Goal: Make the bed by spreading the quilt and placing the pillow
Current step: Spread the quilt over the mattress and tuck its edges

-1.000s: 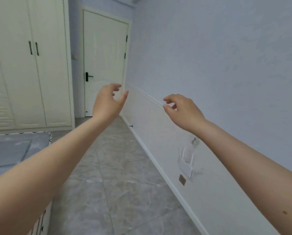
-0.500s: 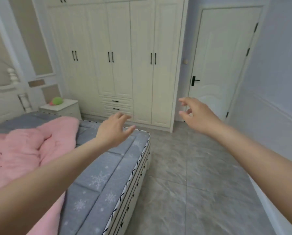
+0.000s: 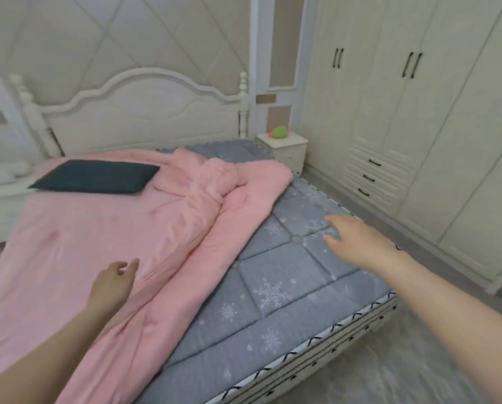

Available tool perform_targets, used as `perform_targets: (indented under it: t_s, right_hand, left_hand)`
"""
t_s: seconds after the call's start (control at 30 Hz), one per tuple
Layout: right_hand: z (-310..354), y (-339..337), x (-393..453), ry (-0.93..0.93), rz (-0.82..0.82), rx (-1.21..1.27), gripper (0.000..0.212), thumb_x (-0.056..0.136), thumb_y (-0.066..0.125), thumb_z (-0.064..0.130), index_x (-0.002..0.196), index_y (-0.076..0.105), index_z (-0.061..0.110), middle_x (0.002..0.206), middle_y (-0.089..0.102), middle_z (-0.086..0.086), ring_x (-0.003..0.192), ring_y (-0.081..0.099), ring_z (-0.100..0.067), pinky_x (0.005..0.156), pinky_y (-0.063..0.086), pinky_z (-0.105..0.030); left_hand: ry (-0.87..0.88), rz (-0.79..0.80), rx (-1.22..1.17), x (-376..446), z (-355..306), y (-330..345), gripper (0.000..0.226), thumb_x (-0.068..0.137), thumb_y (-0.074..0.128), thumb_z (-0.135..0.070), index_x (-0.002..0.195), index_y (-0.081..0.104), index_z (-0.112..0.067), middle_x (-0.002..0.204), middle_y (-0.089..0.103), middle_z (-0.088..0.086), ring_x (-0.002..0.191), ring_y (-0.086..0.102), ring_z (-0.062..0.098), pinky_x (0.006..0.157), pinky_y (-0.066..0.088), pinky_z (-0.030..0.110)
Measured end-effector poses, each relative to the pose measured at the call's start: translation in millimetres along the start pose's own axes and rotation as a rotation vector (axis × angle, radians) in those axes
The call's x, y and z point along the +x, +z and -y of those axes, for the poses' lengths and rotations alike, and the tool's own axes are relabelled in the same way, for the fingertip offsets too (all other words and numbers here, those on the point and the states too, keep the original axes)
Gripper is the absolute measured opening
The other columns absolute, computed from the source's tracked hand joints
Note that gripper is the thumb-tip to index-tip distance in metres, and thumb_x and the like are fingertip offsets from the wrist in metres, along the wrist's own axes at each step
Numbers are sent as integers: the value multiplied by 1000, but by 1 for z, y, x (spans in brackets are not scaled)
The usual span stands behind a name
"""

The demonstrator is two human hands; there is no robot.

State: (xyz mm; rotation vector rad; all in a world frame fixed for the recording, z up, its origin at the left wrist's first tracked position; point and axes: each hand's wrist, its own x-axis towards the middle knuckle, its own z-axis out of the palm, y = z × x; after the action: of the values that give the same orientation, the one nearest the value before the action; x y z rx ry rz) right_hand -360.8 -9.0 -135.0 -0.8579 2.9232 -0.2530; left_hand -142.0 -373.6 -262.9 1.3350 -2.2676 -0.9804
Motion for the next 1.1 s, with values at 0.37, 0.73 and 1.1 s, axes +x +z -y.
perform_targets:
  t_s: [0.37, 0.73, 1.1]
  right_hand:
    - [166, 115, 210, -587, 245, -187, 50, 95, 43, 34, 142, 32, 24, 143, 39, -1, 129, 41, -22, 103, 37, -35]
    - [241, 244, 322, -762, 529, -320, 52, 96, 39, 36, 145, 27, 23, 148, 35, 2, 131, 39, -21, 103, 37, -34]
    - [323, 404, 394, -1044, 350, -376, 64, 88, 47, 19, 147, 21, 20, 155, 24, 0, 133, 38, -23, 102, 36, -34]
  left_hand:
    - [-240, -192, 1, 139, 89, 10, 45, 90, 52, -39, 126, 52, -12, 124, 57, 14, 113, 52, 31, 94, 38, 39]
    - [-448, -62, 161, 157, 177, 61, 50, 84, 63, -37, 130, 50, -22, 132, 49, 5, 120, 45, 25, 97, 40, 38]
    - [-363, -31, 506, 195, 248, 146, 85, 73, 70, -44, 144, 30, -22, 154, 23, 3, 138, 24, 28, 112, 23, 37]
